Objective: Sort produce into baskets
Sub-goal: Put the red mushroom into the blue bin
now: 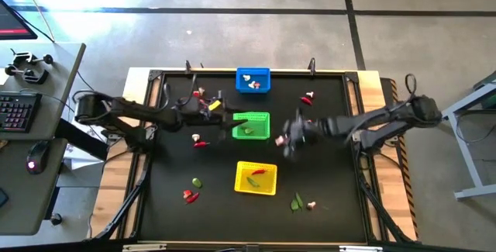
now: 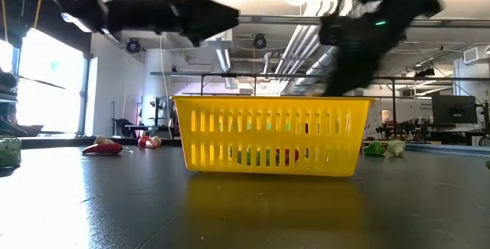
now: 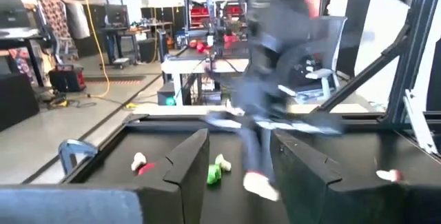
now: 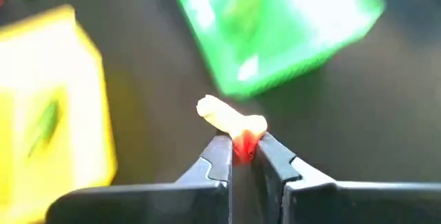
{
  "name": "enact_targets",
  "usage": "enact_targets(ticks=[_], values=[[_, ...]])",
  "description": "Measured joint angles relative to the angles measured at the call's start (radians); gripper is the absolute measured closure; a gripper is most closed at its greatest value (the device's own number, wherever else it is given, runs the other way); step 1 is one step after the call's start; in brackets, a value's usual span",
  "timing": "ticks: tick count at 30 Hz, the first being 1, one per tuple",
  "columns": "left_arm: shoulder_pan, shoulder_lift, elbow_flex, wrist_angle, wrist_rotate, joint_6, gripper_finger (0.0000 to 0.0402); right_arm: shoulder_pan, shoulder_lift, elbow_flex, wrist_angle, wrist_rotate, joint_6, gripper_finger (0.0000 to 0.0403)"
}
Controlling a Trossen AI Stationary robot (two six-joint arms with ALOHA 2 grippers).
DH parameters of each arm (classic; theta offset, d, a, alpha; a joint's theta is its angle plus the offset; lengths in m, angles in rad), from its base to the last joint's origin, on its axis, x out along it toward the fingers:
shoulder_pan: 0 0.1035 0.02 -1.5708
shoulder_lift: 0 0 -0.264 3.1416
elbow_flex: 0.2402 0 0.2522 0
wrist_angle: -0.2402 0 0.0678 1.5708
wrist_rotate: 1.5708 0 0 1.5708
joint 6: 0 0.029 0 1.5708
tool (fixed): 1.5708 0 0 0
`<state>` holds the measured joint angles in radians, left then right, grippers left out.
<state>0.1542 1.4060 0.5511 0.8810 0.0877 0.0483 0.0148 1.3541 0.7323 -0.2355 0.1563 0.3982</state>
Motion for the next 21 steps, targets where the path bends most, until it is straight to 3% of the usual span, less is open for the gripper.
enact_targets(ticks=[5, 10, 15, 21], values=[[0.001, -0.075, -0.083, -0.001, -0.004, -0.021, 0.0283, -0.254, 0.004, 0.003, 0.209, -0.044, -0.160, 0.0386], [0.001, -0.125, -0.123, 0.001, -0.004, -0.020, 0.0293, -0.447, 0.092, 0.105, 0.208, -0.074, -0.283, 0.0386], [0.004, -0.152, -0.134, -0.001, -0.004, -0.019, 0.0294, -0.551, 0.264, 0.297, 0.160, -0.130, -0.358, 0.0386], [0.012, -0.154, -0.134, -0.005, -0.012, -0.019, 0.0294, -0.626, 0.498, 0.553, -0.014, -0.183, -0.372, 0.0386]])
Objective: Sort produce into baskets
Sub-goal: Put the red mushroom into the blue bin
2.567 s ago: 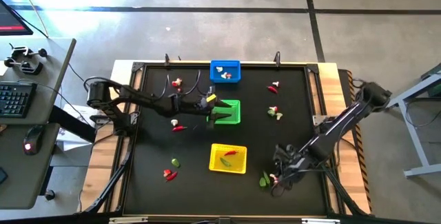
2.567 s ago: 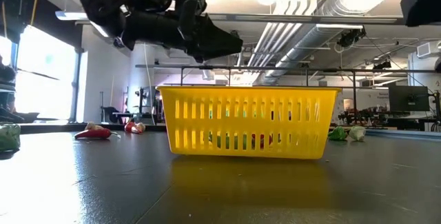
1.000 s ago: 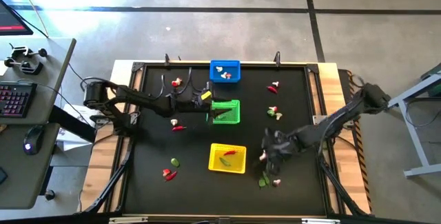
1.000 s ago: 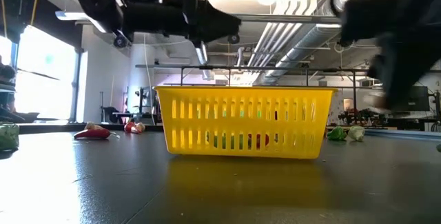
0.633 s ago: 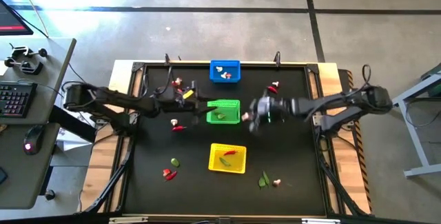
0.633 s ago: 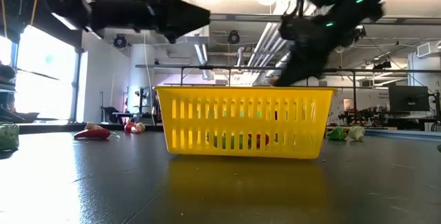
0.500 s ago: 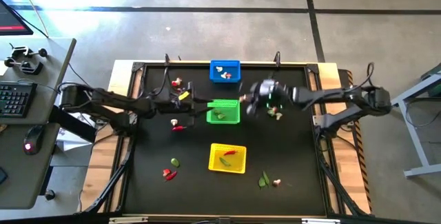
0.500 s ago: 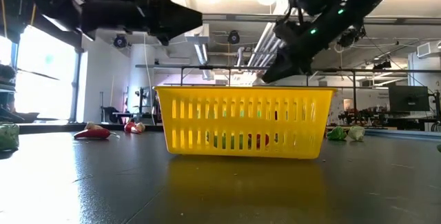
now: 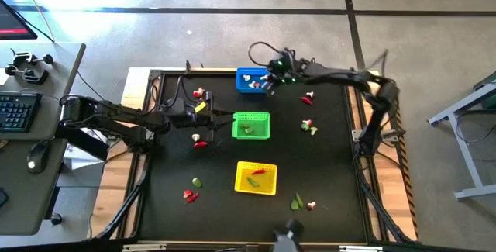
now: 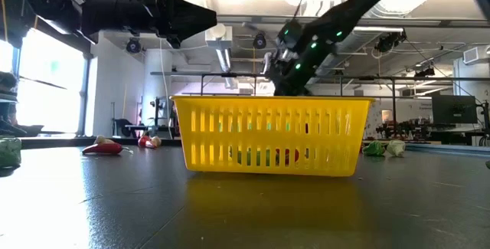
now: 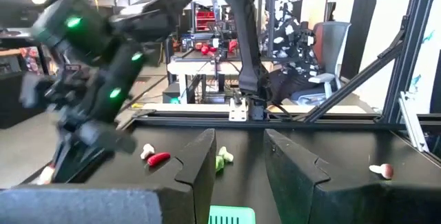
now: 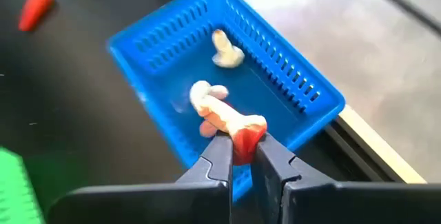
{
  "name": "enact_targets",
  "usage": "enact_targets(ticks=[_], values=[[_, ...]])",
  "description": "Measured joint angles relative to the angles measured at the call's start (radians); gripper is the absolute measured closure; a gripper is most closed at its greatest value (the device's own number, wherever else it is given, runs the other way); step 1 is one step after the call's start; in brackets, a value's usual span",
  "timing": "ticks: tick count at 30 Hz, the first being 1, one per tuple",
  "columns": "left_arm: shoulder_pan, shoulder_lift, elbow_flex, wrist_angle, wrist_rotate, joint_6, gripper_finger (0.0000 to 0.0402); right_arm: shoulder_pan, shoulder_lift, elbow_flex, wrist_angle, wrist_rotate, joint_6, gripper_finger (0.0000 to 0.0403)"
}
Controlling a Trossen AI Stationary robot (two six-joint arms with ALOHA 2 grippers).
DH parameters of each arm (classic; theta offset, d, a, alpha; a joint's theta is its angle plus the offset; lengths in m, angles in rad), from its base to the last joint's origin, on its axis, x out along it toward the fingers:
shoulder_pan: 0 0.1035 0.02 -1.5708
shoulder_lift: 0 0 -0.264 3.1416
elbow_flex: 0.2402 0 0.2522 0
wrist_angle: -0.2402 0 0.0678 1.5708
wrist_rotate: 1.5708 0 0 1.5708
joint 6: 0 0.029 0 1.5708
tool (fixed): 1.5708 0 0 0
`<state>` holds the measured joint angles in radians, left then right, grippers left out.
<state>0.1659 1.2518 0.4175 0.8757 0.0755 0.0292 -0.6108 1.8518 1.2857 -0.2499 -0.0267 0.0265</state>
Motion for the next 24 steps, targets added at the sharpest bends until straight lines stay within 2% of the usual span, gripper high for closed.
enact_targets(ticks=[4, 11, 16, 24], values=[[0.004, 0.000, 0.000, 0.000, -0.001, 0.000, 0.0294, -0.017, 0.123, 0.147, -0.080, -0.043, 0.018, 0.0386], [0.004, 0.000, 0.000, -0.001, -0.001, -0.002, 0.0294, -0.024, 0.272, 0.340, -0.214, -0.049, 0.017, 0.0381], [0.004, 0.001, 0.000, -0.005, -0.002, -0.002, 0.0294, -0.029, 0.319, 0.375, -0.245, -0.036, -0.001, 0.0349], [0.004, 0.001, 0.000, -0.031, -0.004, -0.014, 0.0294, -0.045, 0.320, 0.370, -0.244, -0.036, -0.010, 0.0285]])
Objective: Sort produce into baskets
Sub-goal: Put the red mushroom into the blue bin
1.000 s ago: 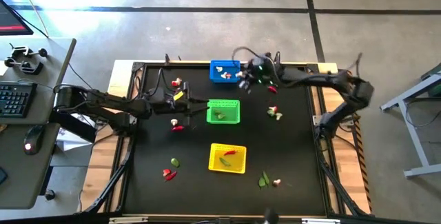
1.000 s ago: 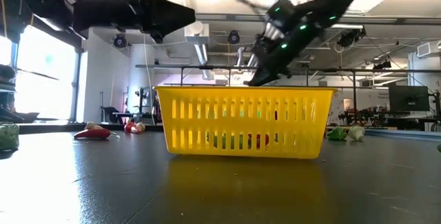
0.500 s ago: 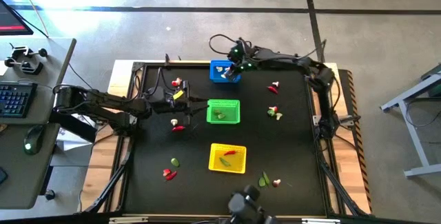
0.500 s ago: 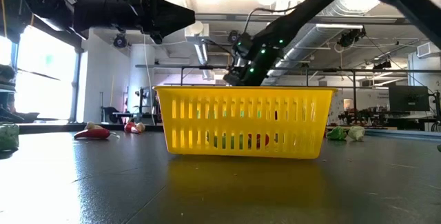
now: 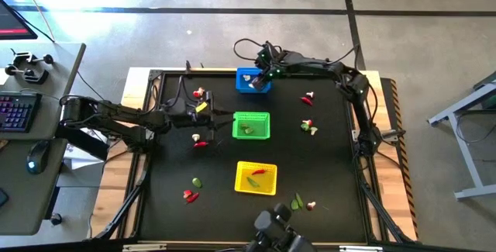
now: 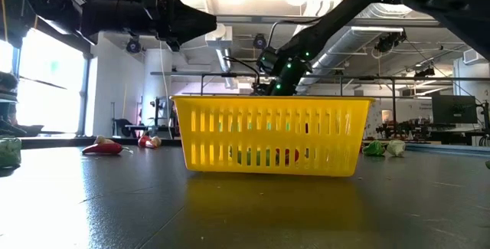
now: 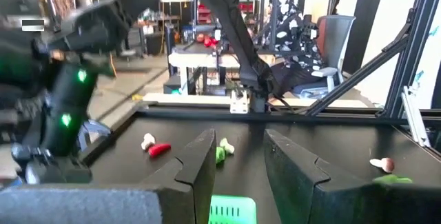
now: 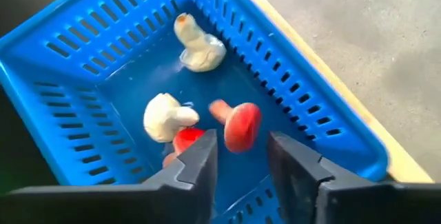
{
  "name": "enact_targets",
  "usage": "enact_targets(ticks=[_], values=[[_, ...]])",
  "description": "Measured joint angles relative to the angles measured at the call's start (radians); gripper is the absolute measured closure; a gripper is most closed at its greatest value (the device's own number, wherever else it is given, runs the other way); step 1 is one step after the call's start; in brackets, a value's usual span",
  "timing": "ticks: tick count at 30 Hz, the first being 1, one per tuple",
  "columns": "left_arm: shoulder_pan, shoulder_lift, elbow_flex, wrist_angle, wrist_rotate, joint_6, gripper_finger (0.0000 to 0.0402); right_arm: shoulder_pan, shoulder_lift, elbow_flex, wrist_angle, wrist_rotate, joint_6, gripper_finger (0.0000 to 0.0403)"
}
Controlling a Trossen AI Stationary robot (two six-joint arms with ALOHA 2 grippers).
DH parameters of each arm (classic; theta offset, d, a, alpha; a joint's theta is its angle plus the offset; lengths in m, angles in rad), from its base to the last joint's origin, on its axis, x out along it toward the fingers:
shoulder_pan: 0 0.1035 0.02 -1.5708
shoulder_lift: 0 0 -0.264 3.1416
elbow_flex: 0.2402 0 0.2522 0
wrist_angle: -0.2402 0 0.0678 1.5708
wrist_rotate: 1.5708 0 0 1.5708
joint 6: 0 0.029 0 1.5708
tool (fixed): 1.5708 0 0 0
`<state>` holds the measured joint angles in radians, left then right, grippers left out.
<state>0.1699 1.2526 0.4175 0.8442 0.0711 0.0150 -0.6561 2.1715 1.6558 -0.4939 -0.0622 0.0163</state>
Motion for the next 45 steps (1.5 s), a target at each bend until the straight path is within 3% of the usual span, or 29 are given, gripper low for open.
enact_targets(ticks=[7, 10, 14, 16, 27, 33, 37, 45], values=[[0.000, 0.000, 0.000, -0.074, -0.002, -0.017, 0.0294, 0.008, -0.005, 0.000, 0.000, 0.006, -0.067, 0.0252], [0.000, 0.000, 0.000, -0.079, -0.006, -0.030, 0.0301, 0.022, -0.036, -0.001, -0.001, 0.040, -0.102, 0.0287], [0.000, 0.000, 0.000, -0.100, -0.006, -0.030, 0.0322, 0.036, -0.101, -0.001, 0.019, 0.062, -0.152, 0.0380], [0.000, 0.000, 0.000, -0.109, -0.006, -0.030, 0.0334, 0.041, -0.134, -0.033, 0.084, 0.052, -0.146, 0.0391], [0.001, 0.000, 0.000, -0.109, -0.045, -0.037, 0.0388, 0.071, -0.416, -0.640, 0.714, 0.067, 0.059, 0.0400], [0.021, 0.000, 0.002, -0.158, -0.011, -0.039, 0.0401, 0.151, -0.595, -0.898, 0.831, 0.179, 0.132, 0.0402], [0.035, -0.018, 0.046, -0.353, 0.055, -0.020, 0.0401, 0.228, -0.721, -1.033, 0.834, 0.278, 0.185, 0.0402], [0.090, -0.040, 0.232, -0.963, 0.021, 0.143, 0.0401, 0.352, -0.931, -1.252, 0.879, 0.456, 0.287, 0.0403]])
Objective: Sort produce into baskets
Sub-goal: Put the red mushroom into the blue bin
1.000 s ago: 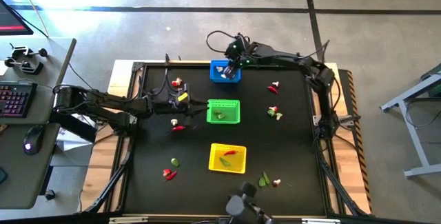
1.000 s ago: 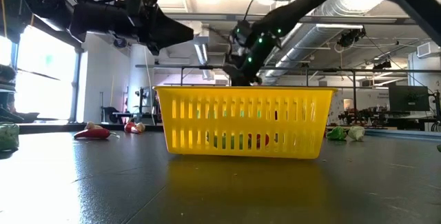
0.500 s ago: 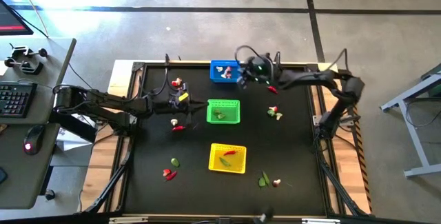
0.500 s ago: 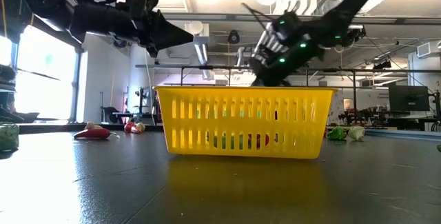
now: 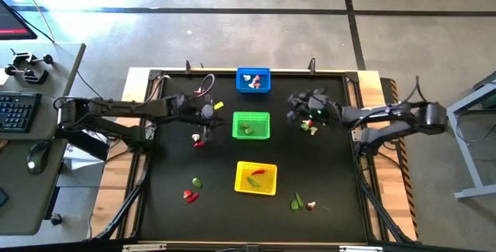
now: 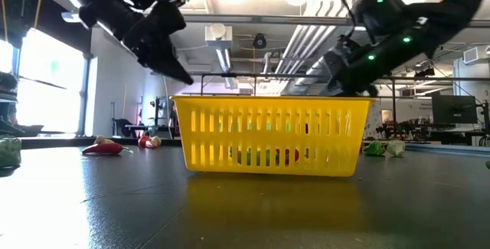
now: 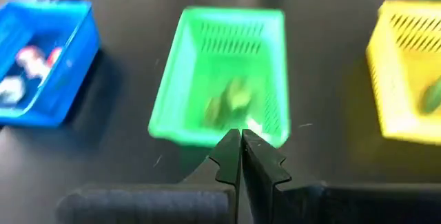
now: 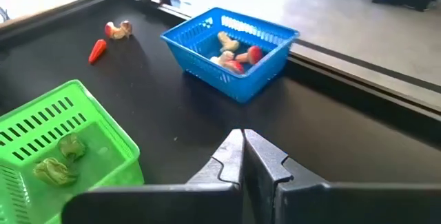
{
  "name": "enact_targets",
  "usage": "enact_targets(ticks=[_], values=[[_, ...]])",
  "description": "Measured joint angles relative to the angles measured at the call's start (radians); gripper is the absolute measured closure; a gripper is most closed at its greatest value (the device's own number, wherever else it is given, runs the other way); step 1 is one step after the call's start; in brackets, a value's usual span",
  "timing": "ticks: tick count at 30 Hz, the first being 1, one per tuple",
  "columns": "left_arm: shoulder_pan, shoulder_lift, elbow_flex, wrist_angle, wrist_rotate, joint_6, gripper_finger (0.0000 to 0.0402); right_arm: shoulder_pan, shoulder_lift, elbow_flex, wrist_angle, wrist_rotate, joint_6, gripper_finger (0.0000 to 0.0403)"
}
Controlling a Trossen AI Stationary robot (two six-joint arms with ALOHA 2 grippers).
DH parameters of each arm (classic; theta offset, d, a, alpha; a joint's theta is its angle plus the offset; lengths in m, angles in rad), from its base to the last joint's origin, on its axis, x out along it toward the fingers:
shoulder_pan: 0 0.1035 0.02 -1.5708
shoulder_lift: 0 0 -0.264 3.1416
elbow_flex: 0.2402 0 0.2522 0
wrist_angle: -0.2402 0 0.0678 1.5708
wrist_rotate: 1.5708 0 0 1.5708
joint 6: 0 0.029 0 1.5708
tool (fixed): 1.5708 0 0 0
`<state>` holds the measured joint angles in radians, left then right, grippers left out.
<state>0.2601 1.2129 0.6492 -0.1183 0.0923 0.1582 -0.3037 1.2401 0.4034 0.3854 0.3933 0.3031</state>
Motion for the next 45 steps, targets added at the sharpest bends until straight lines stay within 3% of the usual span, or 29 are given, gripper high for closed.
enact_targets(ticks=[7, 14, 20, 31, 36, 45], values=[[0.177, 0.019, 0.136, -0.329, -0.132, 0.055, 0.0401, 0.047, -0.045, -0.070, 0.010, 0.061, 0.038, 0.0403], [0.432, 0.110, 0.154, -0.342, -0.145, 0.012, 0.0393, 0.081, -0.045, -0.075, 0.020, 0.061, 0.017, 0.0403], [0.551, 0.208, 0.153, -0.340, -0.147, -0.039, 0.0336, 0.095, -0.045, -0.075, 0.024, 0.061, 0.003, 0.0403], [0.580, 0.342, 0.153, -0.240, -0.157, -0.124, 0.0227, 0.095, -0.045, -0.075, 0.024, 0.061, -0.014, 0.0403], [0.580, 0.378, 0.153, -0.241, -0.239, -0.148, 0.0216, 0.095, -0.045, -0.075, 0.025, 0.061, -0.015, 0.0403], [0.580, 0.393, 0.153, -0.246, -0.239, -0.147, 0.0221, 0.095, -0.045, -0.075, 0.039, 0.061, -0.013, 0.0403]])
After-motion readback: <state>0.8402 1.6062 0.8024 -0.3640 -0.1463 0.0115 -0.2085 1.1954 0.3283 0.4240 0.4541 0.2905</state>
